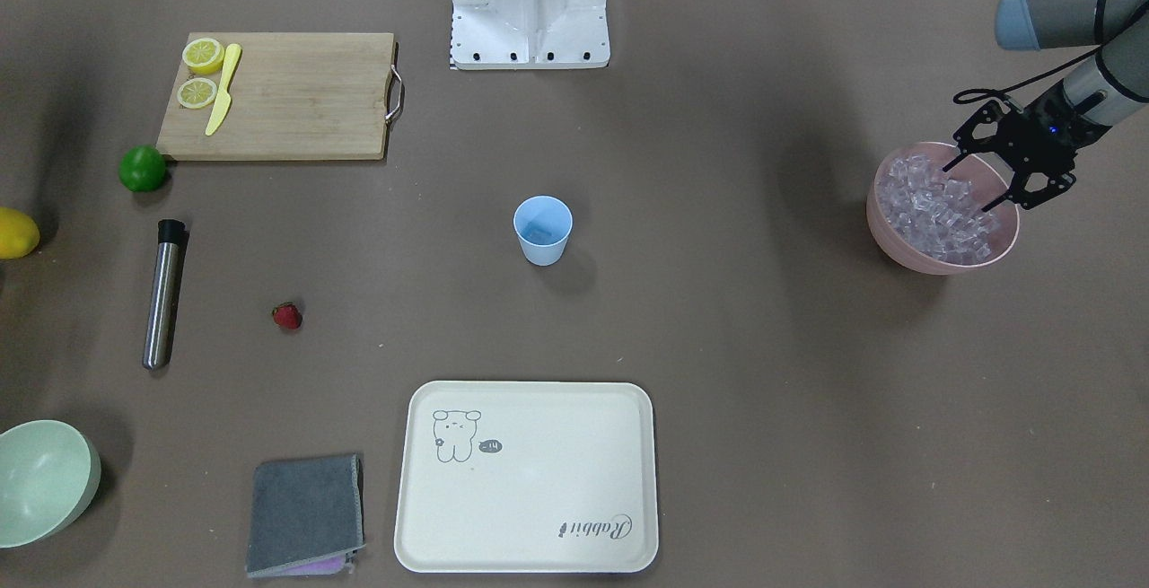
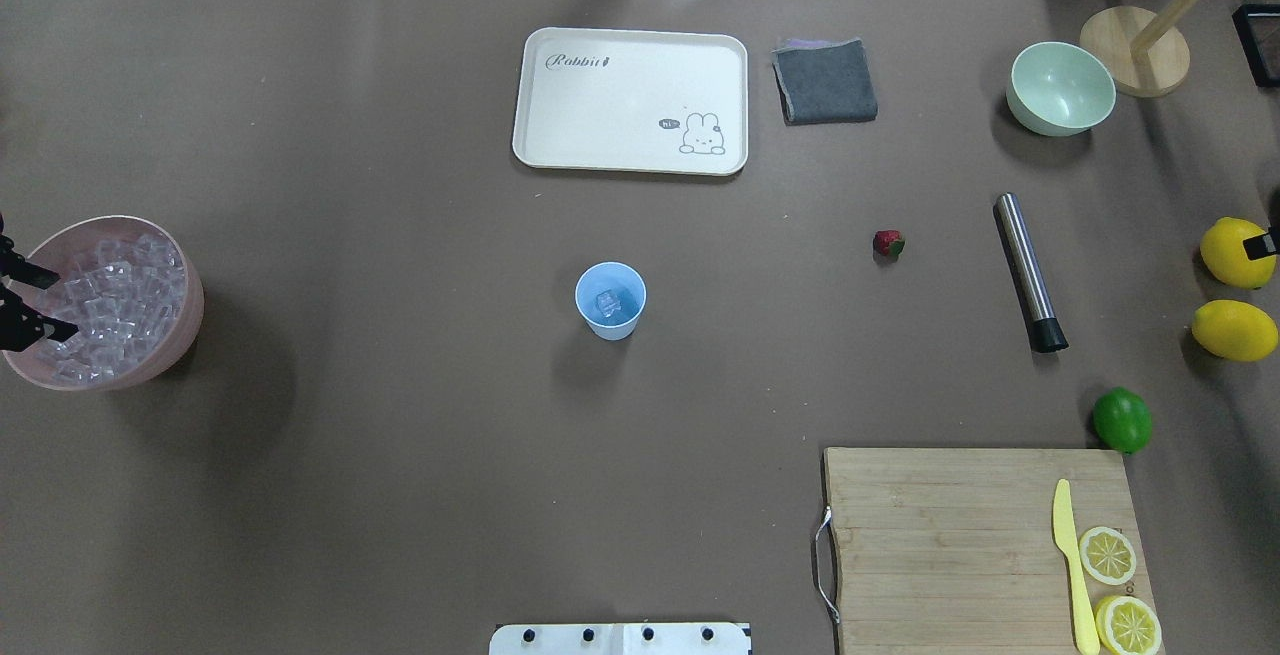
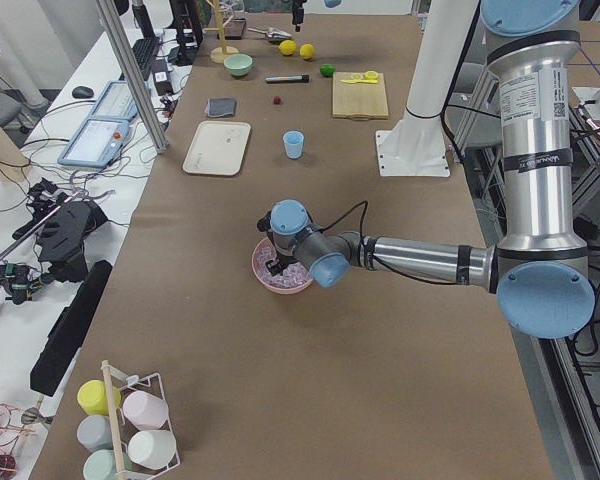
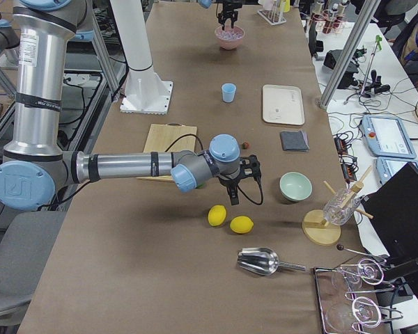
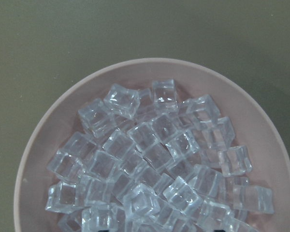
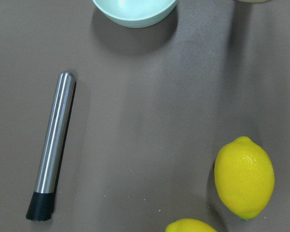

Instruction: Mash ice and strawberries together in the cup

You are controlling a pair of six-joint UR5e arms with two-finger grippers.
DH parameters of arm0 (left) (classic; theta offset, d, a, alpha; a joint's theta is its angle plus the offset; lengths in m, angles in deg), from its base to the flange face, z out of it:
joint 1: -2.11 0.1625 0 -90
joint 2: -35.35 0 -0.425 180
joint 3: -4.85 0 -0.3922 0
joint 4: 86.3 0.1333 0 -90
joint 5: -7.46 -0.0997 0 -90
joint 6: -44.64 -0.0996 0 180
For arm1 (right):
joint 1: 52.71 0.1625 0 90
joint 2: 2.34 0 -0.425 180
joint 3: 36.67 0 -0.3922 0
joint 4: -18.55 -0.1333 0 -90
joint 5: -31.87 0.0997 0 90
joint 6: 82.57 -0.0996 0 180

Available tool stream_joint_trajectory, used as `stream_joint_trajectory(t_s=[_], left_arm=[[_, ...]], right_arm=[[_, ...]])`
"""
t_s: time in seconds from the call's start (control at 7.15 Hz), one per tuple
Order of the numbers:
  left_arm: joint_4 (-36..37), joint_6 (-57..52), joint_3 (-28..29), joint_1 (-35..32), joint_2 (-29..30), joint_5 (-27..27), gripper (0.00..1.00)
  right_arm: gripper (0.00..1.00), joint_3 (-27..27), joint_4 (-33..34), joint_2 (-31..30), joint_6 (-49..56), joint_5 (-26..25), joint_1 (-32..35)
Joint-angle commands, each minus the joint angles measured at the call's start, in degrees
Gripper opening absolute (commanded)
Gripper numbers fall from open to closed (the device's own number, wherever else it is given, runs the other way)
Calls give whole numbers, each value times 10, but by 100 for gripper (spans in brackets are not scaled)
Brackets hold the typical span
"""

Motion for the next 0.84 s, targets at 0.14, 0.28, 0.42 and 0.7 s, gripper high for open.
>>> stream_joint_trajectory(t_s=[0.14, 0.28, 0.42, 0.7], left_arm=[[0, -2, 9, 29, 32, -1, 78], [0, -2, 11, 33, 33, -1, 78], [-4, -3, 19, 36, 31, -2, 78], [-11, -2, 20, 37, 21, -2, 78]], right_arm=[[100, -3, 0, 1, 0, 1, -1], [100, -3, 0, 2, 1, 0, -1], [100, -8, 0, 3, 0, -1, -2], [100, -8, 0, 10, 0, -8, -1]])
